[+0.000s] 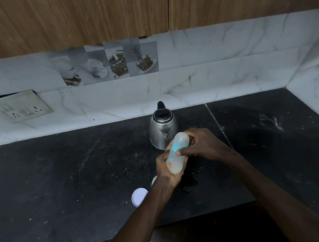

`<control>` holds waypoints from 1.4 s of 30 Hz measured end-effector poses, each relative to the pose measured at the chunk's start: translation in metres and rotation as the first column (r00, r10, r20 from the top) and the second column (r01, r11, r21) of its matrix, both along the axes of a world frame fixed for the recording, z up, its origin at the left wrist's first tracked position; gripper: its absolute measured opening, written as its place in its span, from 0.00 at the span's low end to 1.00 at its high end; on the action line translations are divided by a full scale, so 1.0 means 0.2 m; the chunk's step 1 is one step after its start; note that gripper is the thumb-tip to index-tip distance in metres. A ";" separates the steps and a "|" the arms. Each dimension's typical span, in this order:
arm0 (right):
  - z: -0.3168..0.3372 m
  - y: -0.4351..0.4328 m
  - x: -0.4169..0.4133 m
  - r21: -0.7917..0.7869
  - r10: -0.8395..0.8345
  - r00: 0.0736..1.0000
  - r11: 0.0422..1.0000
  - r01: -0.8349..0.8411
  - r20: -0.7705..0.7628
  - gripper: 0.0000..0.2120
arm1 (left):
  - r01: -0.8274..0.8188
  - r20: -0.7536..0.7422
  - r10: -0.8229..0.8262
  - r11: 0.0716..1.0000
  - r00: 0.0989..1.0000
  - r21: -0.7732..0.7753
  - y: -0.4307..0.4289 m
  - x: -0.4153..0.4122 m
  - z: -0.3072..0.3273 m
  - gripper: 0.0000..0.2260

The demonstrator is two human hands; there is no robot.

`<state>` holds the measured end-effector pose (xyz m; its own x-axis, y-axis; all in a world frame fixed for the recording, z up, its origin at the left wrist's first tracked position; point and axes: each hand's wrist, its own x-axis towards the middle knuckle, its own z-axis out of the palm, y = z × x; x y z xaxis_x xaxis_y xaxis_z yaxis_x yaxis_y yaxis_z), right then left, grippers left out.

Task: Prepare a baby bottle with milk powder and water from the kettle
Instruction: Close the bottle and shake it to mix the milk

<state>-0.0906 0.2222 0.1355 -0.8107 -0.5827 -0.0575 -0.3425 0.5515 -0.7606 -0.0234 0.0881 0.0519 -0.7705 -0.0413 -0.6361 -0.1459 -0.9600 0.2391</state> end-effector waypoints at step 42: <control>-0.25 -0.08 0.24 0.044 -0.474 0.855 0.869 0.493 -0.210 0.28 | -0.042 -0.050 0.023 0.912 0.998 -0.407 0.10 0.03 -0.11 0.13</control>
